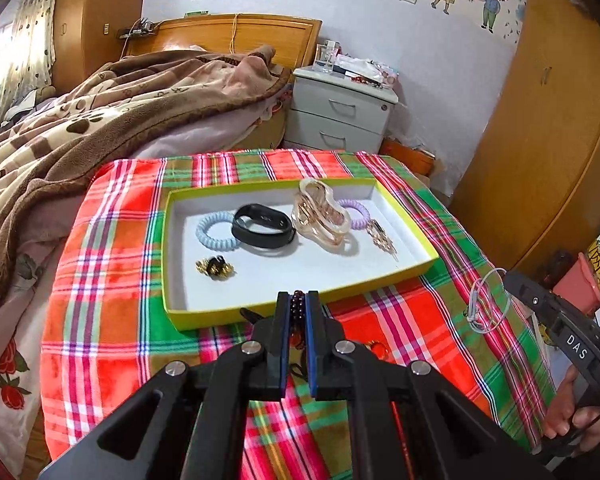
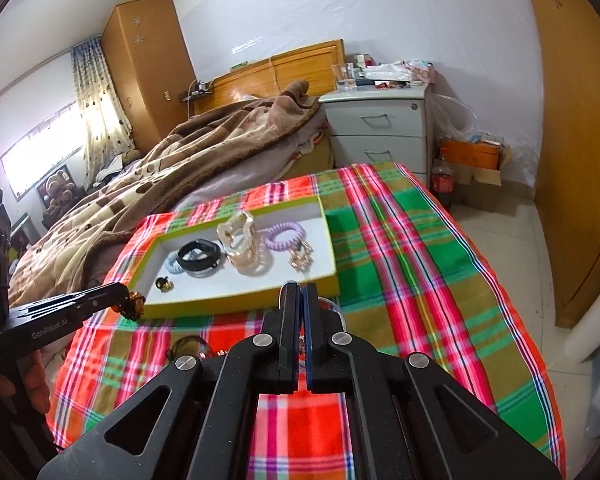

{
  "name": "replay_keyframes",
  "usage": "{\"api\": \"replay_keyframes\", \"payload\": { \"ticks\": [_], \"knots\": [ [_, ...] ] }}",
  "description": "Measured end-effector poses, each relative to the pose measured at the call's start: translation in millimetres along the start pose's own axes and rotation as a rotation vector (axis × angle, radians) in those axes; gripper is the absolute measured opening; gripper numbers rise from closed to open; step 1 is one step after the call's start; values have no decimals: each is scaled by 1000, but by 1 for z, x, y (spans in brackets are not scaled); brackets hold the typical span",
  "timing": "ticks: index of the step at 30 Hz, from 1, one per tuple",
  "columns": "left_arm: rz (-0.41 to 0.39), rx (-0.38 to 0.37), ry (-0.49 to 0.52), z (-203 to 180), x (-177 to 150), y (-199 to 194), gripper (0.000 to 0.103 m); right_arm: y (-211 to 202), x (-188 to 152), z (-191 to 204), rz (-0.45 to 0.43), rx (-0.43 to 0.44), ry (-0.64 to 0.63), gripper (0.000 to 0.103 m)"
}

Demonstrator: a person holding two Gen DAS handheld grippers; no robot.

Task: Organize jewelry
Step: 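Carry the hair tie and beaded bracelet into the box and open both grippers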

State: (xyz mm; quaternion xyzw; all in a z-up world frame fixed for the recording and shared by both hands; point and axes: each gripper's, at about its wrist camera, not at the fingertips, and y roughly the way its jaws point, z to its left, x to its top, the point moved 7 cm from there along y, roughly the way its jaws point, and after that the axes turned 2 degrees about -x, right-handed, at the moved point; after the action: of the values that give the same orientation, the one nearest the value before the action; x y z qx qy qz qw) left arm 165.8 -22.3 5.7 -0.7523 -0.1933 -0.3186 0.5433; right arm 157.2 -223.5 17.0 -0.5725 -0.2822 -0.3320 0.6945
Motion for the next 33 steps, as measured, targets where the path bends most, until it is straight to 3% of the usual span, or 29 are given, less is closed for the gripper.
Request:
{"api": "replay_keyframes", "payload": {
  "ticks": [18, 33],
  "knots": [
    [-10, -1, -35, 32, 46, 24, 7, 63, 36, 35, 51, 69, -33, 1],
    [78, -9, -63, 41, 33, 72, 7, 113, 26, 32, 159, 107, 9, 1]
  ]
}}
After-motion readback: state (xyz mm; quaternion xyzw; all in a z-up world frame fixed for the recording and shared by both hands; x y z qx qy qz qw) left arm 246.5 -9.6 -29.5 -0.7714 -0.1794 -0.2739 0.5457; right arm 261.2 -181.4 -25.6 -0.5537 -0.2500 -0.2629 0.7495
